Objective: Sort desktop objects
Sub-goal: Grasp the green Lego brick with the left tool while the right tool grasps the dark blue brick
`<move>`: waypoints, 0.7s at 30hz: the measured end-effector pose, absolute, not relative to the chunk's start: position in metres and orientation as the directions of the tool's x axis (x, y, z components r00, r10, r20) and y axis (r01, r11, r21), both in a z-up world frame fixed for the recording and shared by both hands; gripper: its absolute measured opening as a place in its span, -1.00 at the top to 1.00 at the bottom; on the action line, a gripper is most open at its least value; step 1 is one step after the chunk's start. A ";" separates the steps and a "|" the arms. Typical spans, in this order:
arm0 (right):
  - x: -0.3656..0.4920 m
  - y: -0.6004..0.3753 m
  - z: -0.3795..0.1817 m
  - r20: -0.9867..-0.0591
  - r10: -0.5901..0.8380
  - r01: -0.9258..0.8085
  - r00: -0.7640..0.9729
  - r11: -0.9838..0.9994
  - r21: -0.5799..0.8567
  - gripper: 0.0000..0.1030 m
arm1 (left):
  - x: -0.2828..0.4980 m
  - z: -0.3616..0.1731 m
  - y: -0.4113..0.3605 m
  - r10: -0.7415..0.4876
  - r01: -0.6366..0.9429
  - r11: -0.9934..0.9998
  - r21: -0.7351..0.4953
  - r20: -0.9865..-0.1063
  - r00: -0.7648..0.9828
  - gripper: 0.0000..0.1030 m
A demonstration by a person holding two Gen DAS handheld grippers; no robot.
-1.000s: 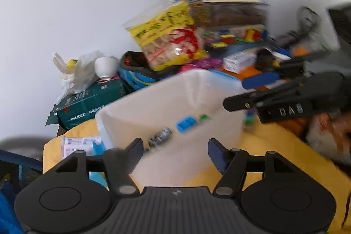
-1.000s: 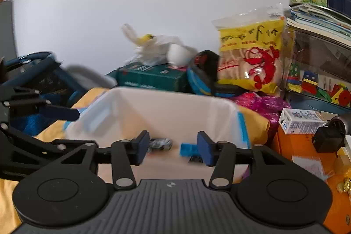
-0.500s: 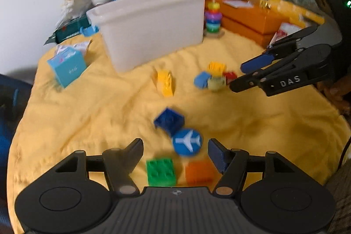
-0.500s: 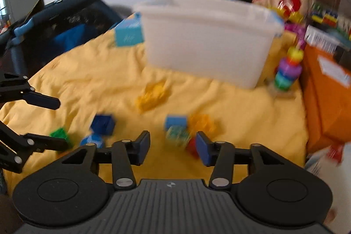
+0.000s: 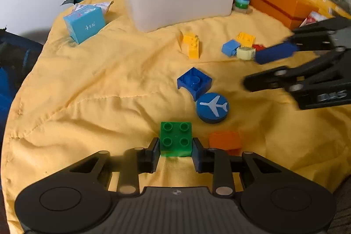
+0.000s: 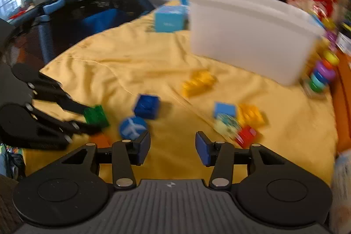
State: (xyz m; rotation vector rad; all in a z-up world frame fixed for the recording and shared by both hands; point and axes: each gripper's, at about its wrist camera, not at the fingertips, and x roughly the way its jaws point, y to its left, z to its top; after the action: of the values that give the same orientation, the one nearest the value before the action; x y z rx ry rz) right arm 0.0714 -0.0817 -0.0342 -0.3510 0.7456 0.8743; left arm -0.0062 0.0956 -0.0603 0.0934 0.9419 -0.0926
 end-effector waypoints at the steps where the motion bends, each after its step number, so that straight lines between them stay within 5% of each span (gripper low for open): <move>1: 0.070 -0.074 -0.033 -0.709 0.569 -0.806 0.418 0.592 0.000 0.03 | -0.008 -0.059 0.096 -0.040 0.127 0.991 0.043 -0.808 0.588 0.35; 10: 0.080 -0.013 -0.056 -0.732 0.536 -0.817 0.421 0.574 -0.049 0.02 | -0.013 -0.033 0.102 -0.062 0.167 0.984 0.058 -0.768 0.638 0.35; 13: 0.089 -0.008 -0.066 -0.757 0.529 -0.817 0.384 0.576 -0.012 0.27 | -0.011 -0.031 0.099 -0.083 0.195 0.979 0.058 -0.763 0.641 0.35; 21: 0.092 -0.072 -0.042 -0.746 0.517 -0.746 0.420 0.665 0.041 0.27 | 0.004 -0.026 0.077 -0.180 0.290 0.957 0.018 -0.744 0.643 0.35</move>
State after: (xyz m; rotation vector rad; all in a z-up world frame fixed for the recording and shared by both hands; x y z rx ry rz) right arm 0.0918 -0.0722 -0.0418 -0.3185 0.8083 0.8081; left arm 0.0045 0.0772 -0.0256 0.1404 0.8304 -0.2687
